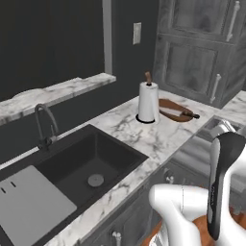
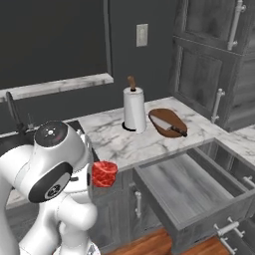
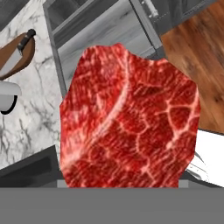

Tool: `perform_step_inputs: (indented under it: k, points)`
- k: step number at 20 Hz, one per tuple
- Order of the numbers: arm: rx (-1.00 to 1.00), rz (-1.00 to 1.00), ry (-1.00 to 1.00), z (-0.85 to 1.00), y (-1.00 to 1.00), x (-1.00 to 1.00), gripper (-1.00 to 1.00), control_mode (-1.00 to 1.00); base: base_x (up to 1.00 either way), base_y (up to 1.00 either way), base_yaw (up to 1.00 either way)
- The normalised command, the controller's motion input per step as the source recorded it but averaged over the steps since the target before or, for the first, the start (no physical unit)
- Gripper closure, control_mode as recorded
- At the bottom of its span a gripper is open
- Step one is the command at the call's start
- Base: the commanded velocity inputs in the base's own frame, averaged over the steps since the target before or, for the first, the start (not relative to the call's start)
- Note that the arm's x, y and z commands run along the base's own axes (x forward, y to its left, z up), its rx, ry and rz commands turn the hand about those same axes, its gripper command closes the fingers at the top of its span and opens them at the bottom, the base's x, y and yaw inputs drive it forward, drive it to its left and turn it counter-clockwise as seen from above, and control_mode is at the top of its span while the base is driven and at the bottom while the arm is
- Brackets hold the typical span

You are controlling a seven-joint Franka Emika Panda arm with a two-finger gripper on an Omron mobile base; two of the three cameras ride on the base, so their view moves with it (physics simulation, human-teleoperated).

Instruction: Pick up the knife from the drawer and place it on the cutting board. Then place the meat from the plate to the cutting board.

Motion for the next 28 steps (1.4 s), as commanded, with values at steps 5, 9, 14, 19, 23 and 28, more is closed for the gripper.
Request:
perform_step_inputs:
  k: [5, 9, 14, 19, 23, 28]
  points:
    - [0.0, 0.0, 0.0, 0.0, 0.0, 0.0, 1.0, 1.0, 0.38, -0.19, -0.14]
    - [0.0, 0.0, 0.0, 0.0, 0.0, 0.0, 1.0, 1.0, 0.39, -0.16, -0.13]
    - [0.0, 0.0, 0.0, 0.0, 0.0, 0.0, 1.0, 1.0, 0.4, -0.1, -0.12]
    - [0.0, 0.0, 0.0, 0.0, 0.0, 0.0, 1.0, 1.0, 0.45, -0.07, -0.12]
    - [0.0, 0.0, 0.0, 0.0, 0.0, 0.0, 1.0, 1.0, 0.49, -0.05, -0.14]
    - [0.0, 0.0, 0.0, 0.0, 0.0, 0.0, 1.0, 1.0, 0.49, 0.0, -0.15]
